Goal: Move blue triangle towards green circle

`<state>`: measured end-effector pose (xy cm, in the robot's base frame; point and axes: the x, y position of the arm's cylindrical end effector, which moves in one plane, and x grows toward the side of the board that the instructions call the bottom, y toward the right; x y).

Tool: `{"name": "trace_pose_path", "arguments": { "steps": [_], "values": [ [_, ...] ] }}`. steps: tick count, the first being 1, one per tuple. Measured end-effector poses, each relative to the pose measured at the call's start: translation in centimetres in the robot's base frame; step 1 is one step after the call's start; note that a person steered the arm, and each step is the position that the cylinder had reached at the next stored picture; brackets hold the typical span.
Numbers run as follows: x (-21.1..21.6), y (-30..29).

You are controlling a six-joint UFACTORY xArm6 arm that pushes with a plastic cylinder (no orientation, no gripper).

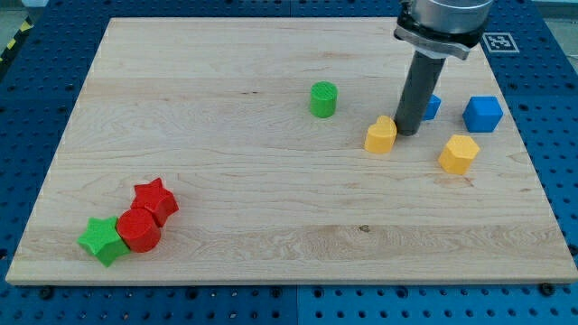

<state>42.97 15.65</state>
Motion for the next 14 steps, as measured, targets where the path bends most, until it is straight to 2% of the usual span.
{"name": "trace_pose_path", "arguments": {
  "steps": [2, 5, 6, 8, 9, 11, 14],
  "values": [
    [0.0, 2.7],
    [-5.7, -0.5],
    [-6.2, 0.1],
    [-6.5, 4.9],
    [-8.8, 4.9],
    [-9.6, 3.9],
    [-9.3, -2.7]
  ]
}}
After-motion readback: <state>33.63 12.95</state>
